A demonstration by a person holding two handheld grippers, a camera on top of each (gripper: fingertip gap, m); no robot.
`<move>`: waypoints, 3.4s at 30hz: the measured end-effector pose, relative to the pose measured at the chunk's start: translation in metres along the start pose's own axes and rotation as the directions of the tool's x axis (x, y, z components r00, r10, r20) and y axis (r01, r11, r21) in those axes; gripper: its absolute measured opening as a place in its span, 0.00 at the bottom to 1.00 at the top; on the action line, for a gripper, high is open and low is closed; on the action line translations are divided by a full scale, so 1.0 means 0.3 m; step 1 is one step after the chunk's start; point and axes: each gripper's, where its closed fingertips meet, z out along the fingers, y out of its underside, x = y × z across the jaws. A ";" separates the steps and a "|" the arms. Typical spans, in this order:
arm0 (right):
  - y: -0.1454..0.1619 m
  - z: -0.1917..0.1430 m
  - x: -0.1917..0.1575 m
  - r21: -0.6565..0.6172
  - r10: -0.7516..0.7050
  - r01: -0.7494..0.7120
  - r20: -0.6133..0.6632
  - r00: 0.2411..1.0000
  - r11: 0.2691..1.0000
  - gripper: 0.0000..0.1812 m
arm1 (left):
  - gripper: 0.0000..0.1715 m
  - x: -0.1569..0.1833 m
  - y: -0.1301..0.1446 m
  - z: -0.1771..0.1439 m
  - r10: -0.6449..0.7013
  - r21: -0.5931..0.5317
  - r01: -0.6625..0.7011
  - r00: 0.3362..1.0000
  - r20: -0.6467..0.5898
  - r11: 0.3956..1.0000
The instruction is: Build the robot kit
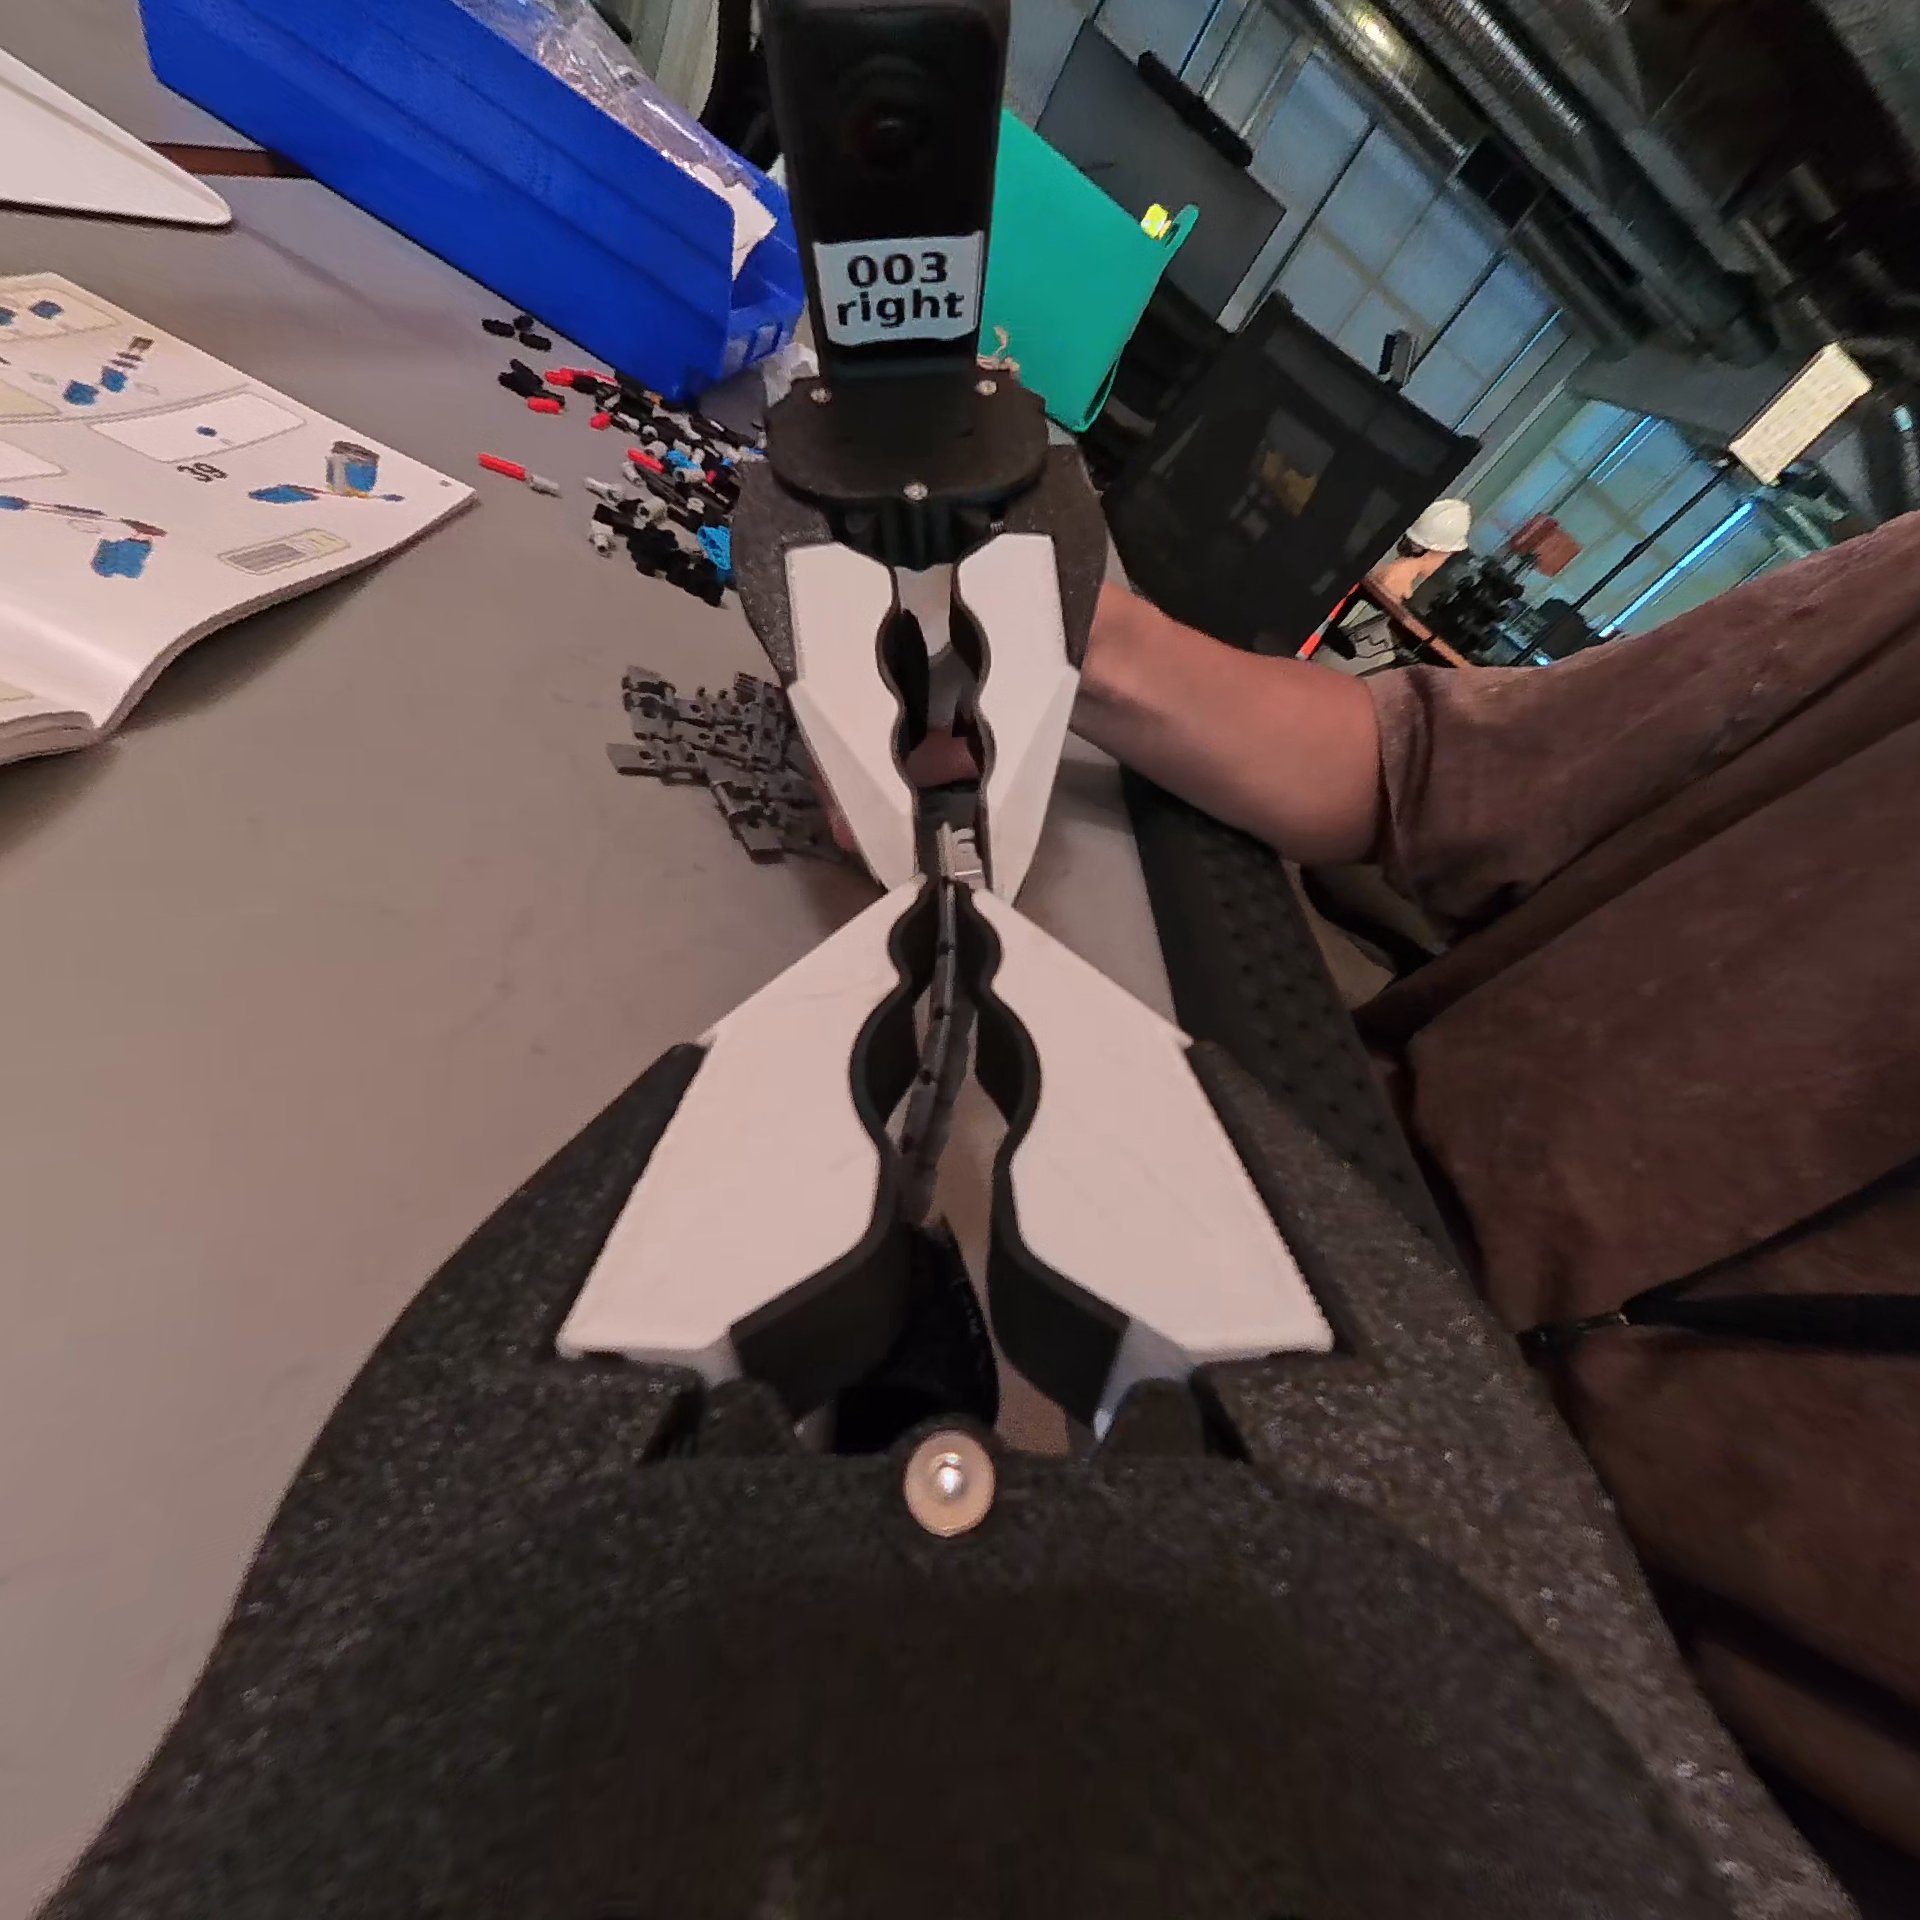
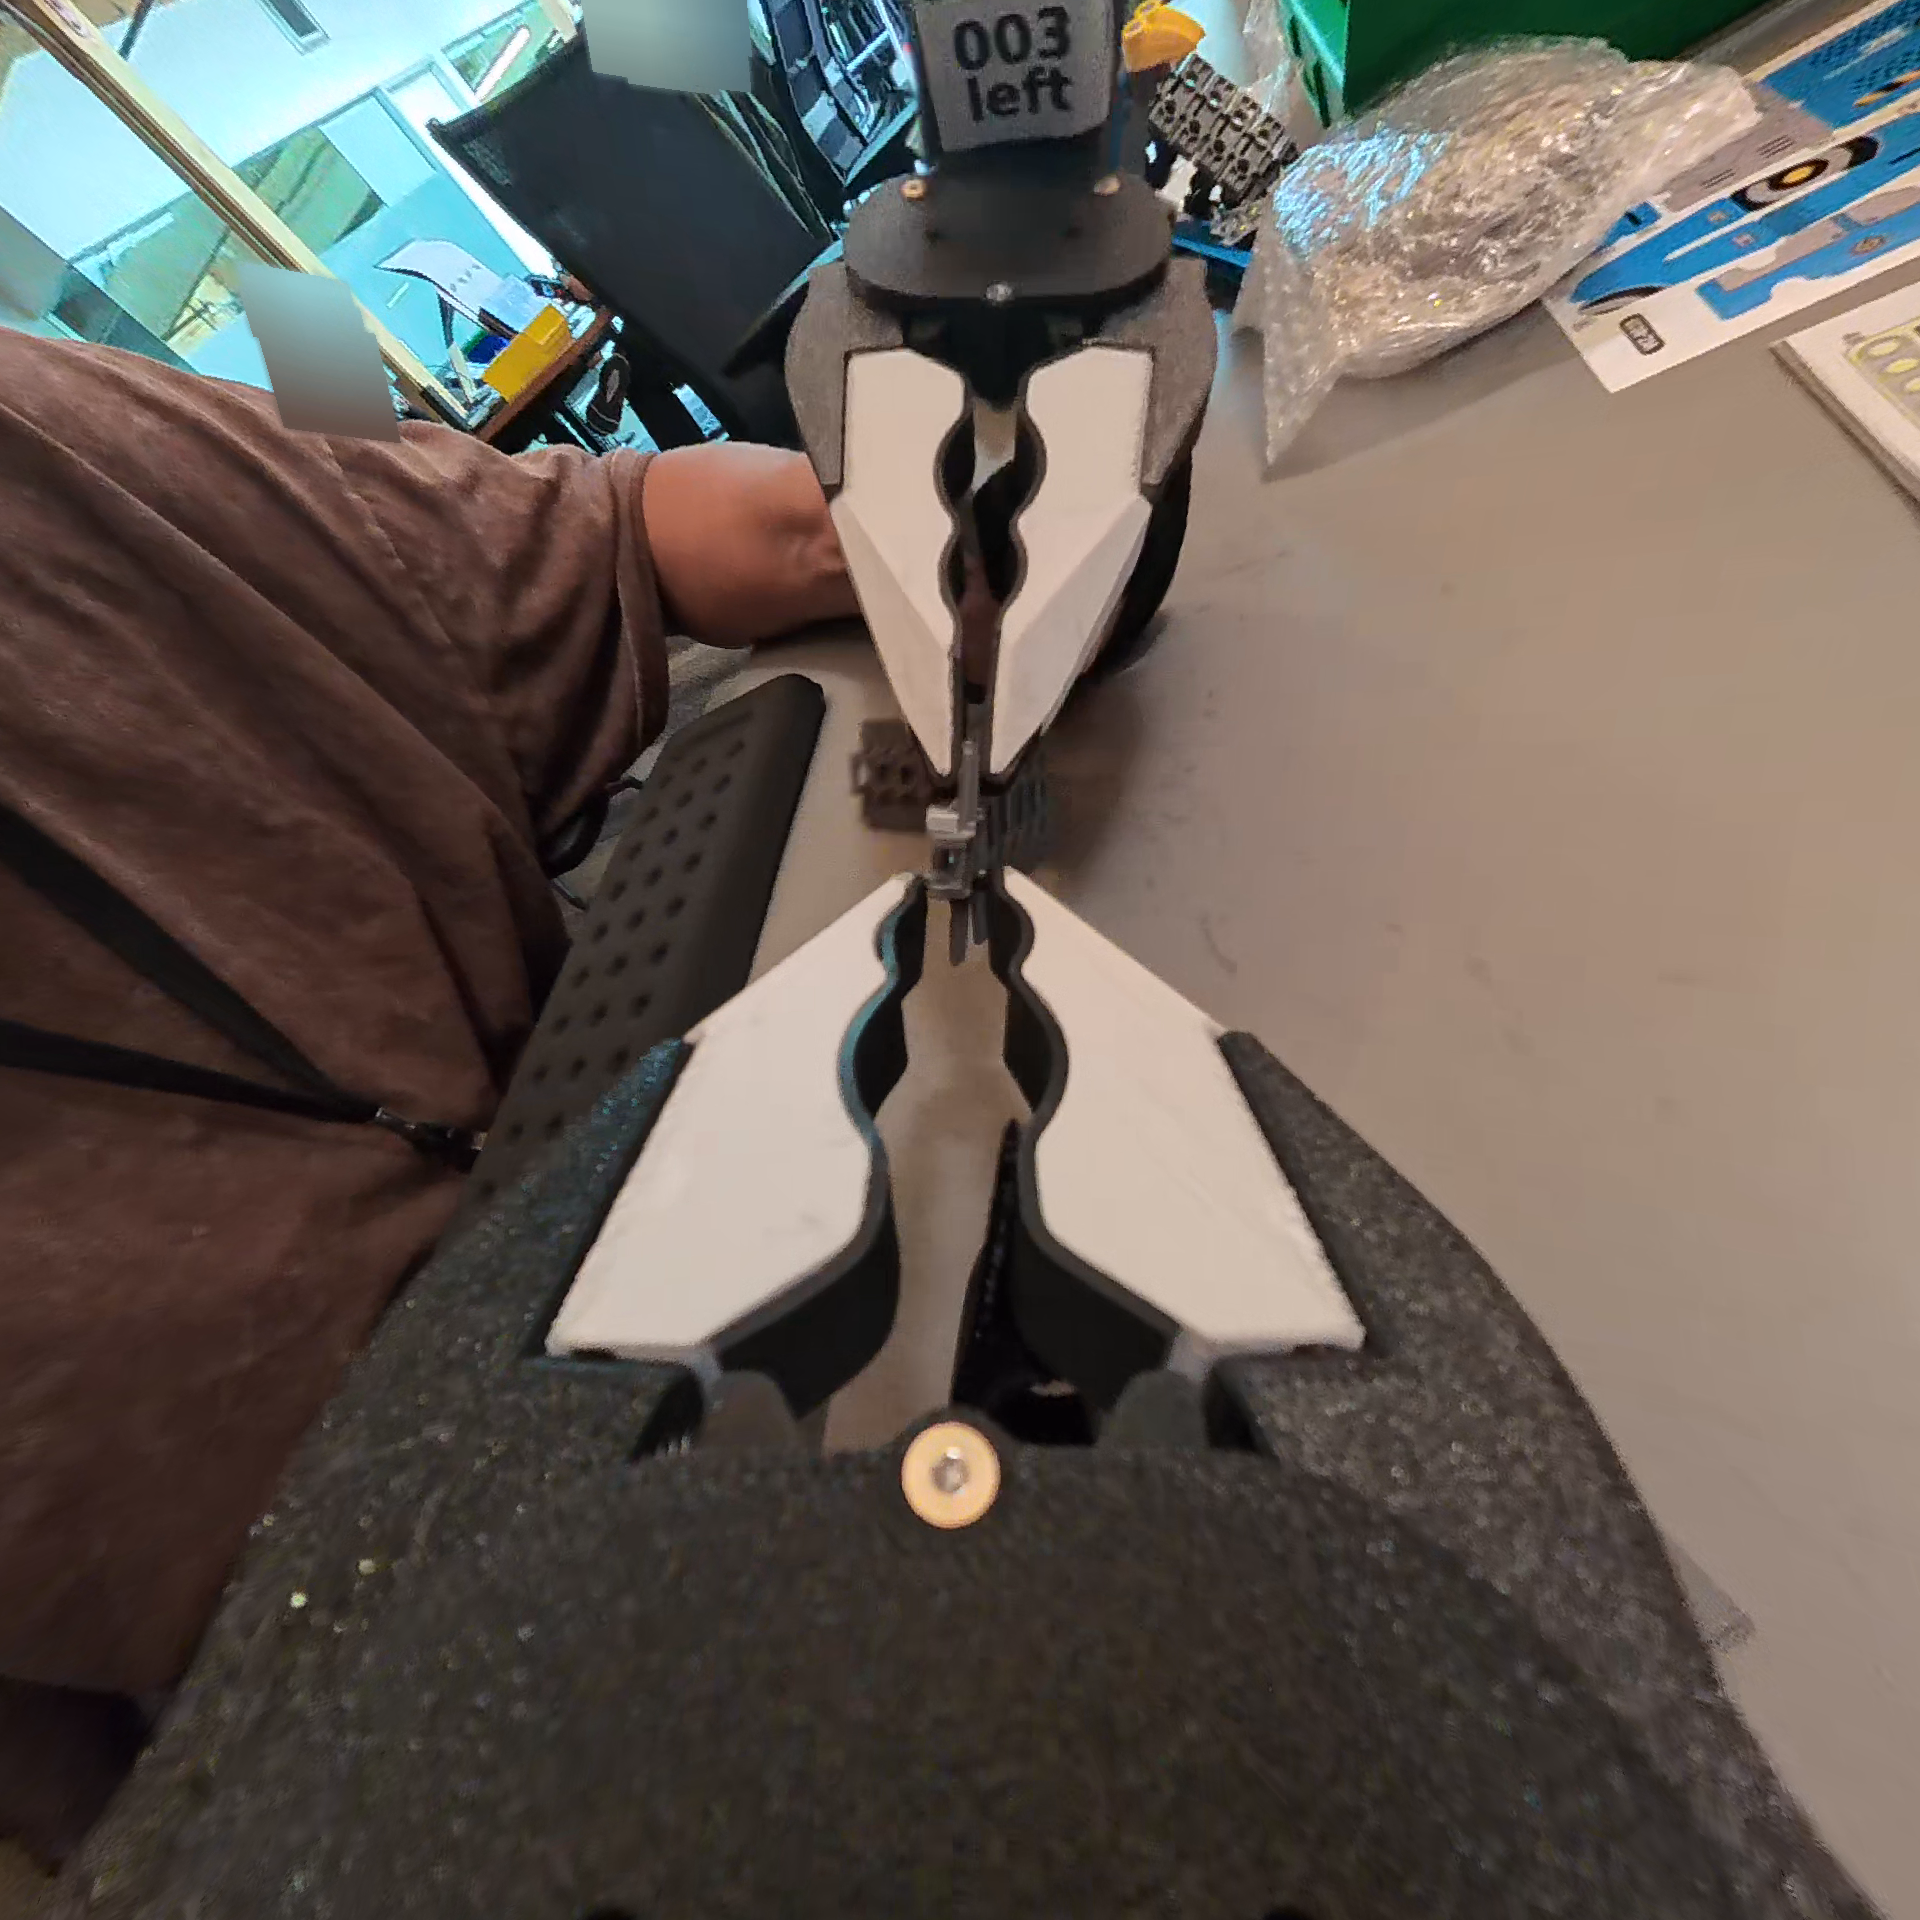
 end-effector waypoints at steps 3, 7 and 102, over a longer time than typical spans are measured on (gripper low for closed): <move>0.003 0.000 -0.001 -0.012 -0.004 0.004 -0.006 1.000 1.000 0.08 | 0.00 0.002 0.001 0.000 0.010 -0.008 -0.010 1.000 0.001 1.000; 0.017 -0.008 0.007 -0.043 -0.022 0.020 -0.040 0.999 0.999 0.08 | 0.00 0.004 0.004 0.002 0.043 -0.023 -0.042 0.999 0.019 0.999; -0.073 -0.209 0.105 -0.020 -0.089 0.090 -0.455 0.886 0.996 0.10 | 0.04 -0.033 0.040 -0.004 -0.009 -0.090 0.010 1.000 0.009 0.996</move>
